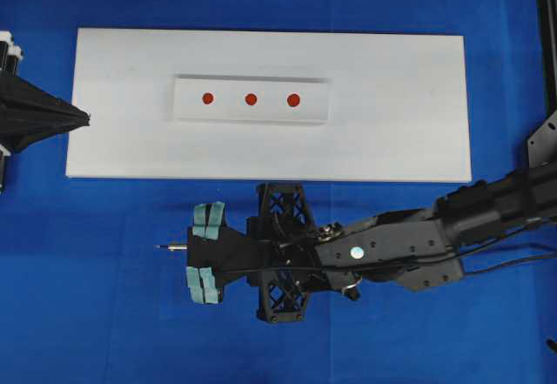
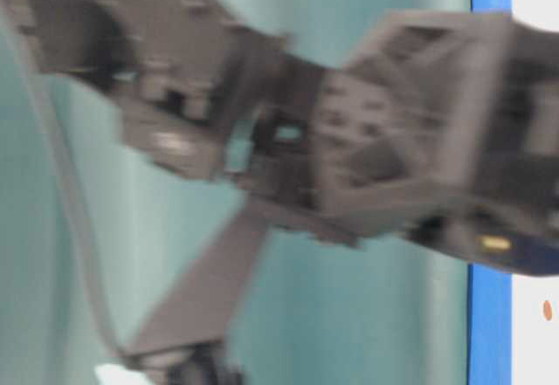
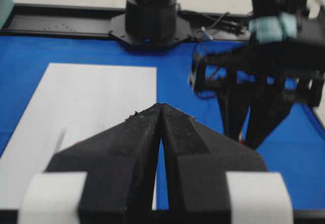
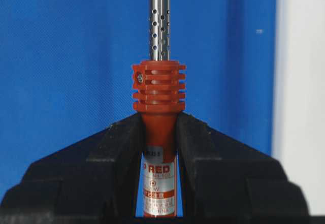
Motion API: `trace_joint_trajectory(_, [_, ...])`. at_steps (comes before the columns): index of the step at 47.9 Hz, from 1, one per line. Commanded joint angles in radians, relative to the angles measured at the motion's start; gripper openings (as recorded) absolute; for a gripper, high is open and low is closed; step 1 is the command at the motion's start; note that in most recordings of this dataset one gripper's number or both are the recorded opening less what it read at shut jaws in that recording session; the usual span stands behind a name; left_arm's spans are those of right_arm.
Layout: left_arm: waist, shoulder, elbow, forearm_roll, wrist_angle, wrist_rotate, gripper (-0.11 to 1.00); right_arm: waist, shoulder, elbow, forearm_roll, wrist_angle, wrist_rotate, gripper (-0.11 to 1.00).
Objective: Touch the tip of the soldering iron to the mark.
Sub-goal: 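Lower the iron onto the blue cloth and open the right gripper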
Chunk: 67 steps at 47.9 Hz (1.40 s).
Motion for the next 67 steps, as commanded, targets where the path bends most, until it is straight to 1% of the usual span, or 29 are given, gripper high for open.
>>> trace_joint_trajectory(1, [-0.003,0.005,-0.008,0.002,-0.005,0.000,0.00,0.000,-0.006,0.003,0.005,-0.060,0.003,0.06])
trace_joint_trajectory(11, [-0.003,0.005,-0.005,0.002,-0.005,0.000,0.00,0.000,0.034,0.043,0.026,-0.187,0.003,0.06])
trace_joint_trajectory(20, [-0.003,0.005,-0.003,0.002,-0.003,0.000,0.00,0.000,0.074,0.067,0.048,-0.255,0.000,0.06])
trace_joint_trajectory(29, [-0.003,0.005,-0.003,0.002,-0.003,0.000,0.00,0.000,0.089,0.086,0.048,-0.314,0.000,0.06])
trace_joint_trajectory(52, [-0.003,0.005,-0.005,0.002,-0.003,0.000,0.00,0.000,0.089,0.091,0.048,-0.310,0.003,0.07])
trace_joint_trajectory(60, [-0.005,0.005,-0.005,0.003,-0.003,0.000,0.00,-0.003,0.089,0.091,0.049,-0.293,0.025,0.07])
trace_joint_trajectory(61, [-0.003,0.005,-0.005,0.002,-0.003,0.000,0.00,-0.005,0.089,0.091,0.049,-0.291,0.026,0.09])
trace_joint_trajectory(63, [-0.003,0.005,-0.005,0.002,-0.003,0.000,0.00,-0.005,0.087,0.091,0.049,-0.285,0.026,0.16])
trace_joint_trajectory(67, [-0.003,0.005,-0.005,0.002,-0.003,0.000,0.00,-0.005,0.086,0.091,0.048,-0.273,0.026,0.37])
